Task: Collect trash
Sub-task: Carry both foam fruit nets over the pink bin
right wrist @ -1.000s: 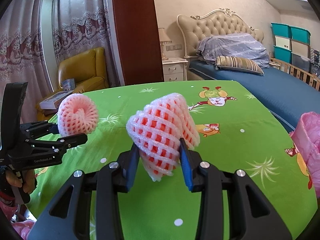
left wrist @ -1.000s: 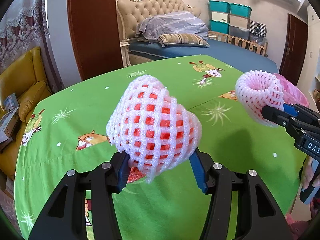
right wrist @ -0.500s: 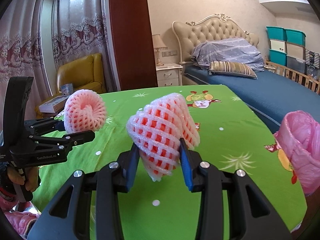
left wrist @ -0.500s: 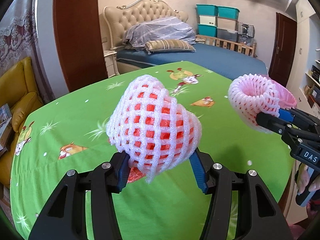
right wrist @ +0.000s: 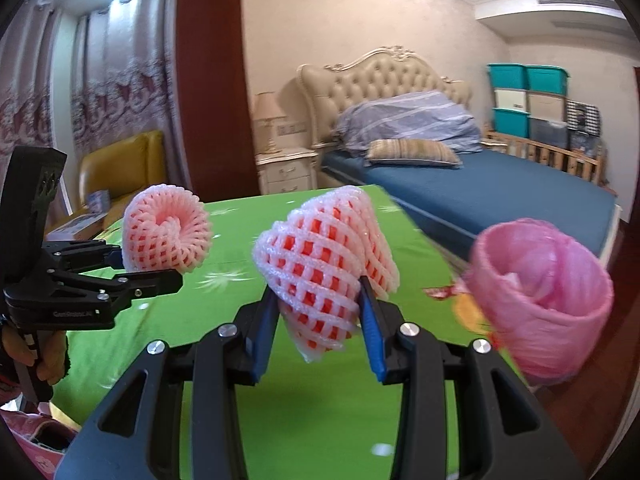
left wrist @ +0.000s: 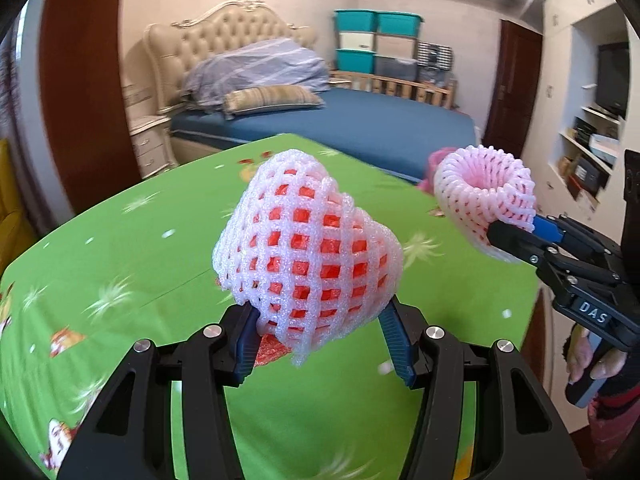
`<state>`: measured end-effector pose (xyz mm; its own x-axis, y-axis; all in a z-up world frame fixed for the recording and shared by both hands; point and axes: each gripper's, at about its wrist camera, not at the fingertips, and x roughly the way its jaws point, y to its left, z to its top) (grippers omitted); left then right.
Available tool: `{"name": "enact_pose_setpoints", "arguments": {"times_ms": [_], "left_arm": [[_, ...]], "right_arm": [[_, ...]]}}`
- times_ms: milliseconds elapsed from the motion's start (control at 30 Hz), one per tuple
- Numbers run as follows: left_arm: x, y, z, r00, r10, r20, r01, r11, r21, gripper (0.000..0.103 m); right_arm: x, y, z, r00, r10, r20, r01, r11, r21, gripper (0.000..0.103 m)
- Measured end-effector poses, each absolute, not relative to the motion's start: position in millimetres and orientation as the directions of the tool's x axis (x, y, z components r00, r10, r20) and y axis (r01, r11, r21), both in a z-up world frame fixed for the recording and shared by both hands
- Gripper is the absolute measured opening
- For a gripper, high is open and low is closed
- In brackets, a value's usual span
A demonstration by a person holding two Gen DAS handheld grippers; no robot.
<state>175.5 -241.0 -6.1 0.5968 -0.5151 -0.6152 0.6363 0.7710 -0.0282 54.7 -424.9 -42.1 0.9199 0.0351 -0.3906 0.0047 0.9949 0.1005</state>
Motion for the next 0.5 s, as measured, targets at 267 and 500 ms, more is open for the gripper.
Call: {"name": "enact_pose_setpoints", "arguments": {"times_ms": [267,500], "left_arm": [[180,-338,3,0.47,-0.636,-0.612,0.773,0.632,-0.064,0.053],[202,-438,12,0.376,-0.701,-0.606,0.832,0.543,-0.111,0.053]], "right_arm": [[37,-507,-44,0.914,-0.114,-0.389,0.165,0.981,0.101,0.038],[42,-593,-46,0.885,-0.214,-0.413,0.283,0.952,0.114,0.039]]}}
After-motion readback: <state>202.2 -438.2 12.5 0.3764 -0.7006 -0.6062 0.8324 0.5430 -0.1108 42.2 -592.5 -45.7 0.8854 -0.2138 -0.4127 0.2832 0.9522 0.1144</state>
